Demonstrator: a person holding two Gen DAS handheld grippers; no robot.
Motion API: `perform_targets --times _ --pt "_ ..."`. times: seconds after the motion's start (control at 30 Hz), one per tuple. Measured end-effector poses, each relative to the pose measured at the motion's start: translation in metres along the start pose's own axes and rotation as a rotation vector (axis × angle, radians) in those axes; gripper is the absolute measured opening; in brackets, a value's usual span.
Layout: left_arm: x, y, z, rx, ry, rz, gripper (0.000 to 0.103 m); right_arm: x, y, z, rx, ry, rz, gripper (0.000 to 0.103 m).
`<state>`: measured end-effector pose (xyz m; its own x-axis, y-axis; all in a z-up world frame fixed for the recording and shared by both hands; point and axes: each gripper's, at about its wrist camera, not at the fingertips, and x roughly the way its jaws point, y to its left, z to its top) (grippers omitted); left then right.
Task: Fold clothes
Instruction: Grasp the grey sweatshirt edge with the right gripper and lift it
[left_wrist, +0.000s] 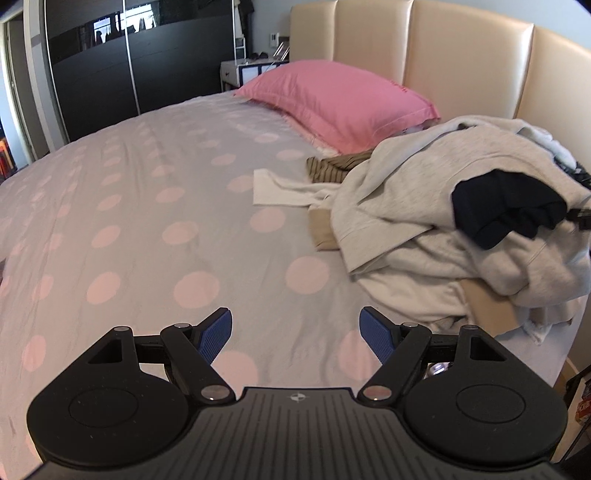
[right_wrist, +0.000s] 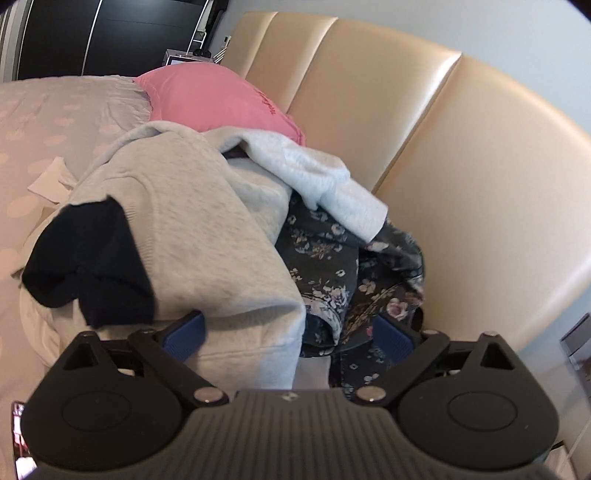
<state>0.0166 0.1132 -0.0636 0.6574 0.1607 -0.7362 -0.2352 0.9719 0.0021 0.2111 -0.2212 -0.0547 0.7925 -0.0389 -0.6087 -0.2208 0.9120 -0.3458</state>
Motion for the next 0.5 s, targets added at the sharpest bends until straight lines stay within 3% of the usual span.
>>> perform_targets --times 0.03,0.1,0.17,0.33,0.5 --pt "0.001 0.002 -0.001 -0.003 0.004 0.001 0.076 0.003 -0.001 0.002 0.013 0.003 0.018 0.063" --pt "0.000 0.007 -0.004 -0.008 0.008 0.000 0.076 -0.005 0.005 0.008 0.035 -0.019 0.042 0.026" --pt "-0.001 0.011 -0.005 -0.012 0.007 -0.003 0.076 -0.013 0.011 0.014 0.056 -0.044 0.064 0.010" --pt "-0.009 0.023 -0.011 -0.017 -0.011 0.011 0.076 -0.054 0.043 0.031 0.016 -0.127 0.152 0.009" --pt "-0.025 0.048 -0.021 -0.048 -0.017 0.043 0.076 -0.114 0.105 0.046 -0.069 -0.174 0.348 0.009"
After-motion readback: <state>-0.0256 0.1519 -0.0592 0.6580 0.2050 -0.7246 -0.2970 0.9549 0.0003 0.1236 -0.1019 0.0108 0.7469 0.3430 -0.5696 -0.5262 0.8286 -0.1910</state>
